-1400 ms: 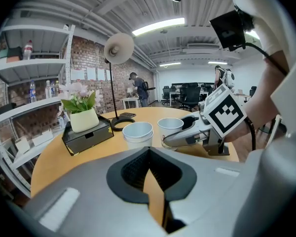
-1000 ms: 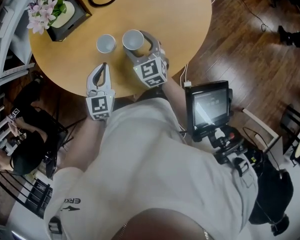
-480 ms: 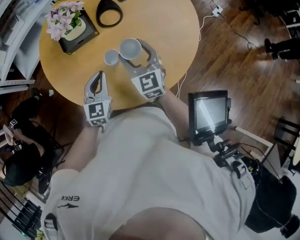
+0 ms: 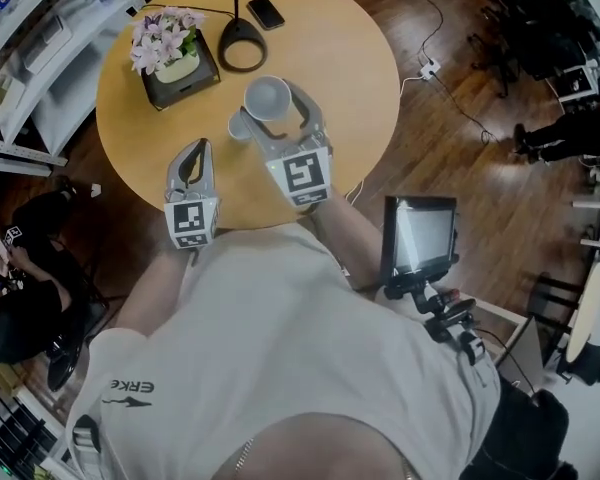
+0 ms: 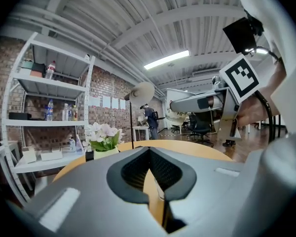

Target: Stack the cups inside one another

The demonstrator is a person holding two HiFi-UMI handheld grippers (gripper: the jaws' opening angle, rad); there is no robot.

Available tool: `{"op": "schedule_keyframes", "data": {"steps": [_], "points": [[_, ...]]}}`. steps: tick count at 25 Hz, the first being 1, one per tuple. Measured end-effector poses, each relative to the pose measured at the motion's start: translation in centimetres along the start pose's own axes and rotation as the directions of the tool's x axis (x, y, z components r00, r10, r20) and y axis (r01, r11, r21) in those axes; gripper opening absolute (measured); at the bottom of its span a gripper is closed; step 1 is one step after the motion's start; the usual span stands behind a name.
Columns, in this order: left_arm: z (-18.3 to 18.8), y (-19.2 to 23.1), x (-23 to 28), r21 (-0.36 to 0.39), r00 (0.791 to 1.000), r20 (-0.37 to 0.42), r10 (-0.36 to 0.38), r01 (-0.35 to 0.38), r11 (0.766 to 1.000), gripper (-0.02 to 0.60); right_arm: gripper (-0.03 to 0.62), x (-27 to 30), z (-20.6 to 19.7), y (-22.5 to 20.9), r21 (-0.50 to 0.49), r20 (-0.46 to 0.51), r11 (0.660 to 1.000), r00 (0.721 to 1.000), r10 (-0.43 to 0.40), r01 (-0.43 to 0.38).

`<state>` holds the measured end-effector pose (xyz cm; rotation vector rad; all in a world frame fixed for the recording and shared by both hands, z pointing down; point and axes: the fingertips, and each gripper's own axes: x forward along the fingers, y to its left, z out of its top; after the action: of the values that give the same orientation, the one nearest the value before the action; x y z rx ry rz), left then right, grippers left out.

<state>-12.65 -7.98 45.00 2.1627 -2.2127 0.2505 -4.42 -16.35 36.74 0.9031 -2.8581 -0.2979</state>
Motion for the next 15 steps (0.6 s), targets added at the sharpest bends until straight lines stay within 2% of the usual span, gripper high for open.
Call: {"op": "schedule_keyframes", "data": {"steps": [6,15], "points": [[-0.1,2.1,-0.7,-0.012,1.0,0.016,-0.001,0.002,1.0,0.002,0.339,0.8,0.1,2.2,-0.013,-0.021,1.0,1.0,0.001,-0.002],[-1.6,5.2,-1.0,-0.032,0.998,0.003,-0.056,0.056,0.998,0.002,0.339,2.3,-1.6,4.7,0.008,-0.089,0.998,0.994,-0.058,0.059]]}}
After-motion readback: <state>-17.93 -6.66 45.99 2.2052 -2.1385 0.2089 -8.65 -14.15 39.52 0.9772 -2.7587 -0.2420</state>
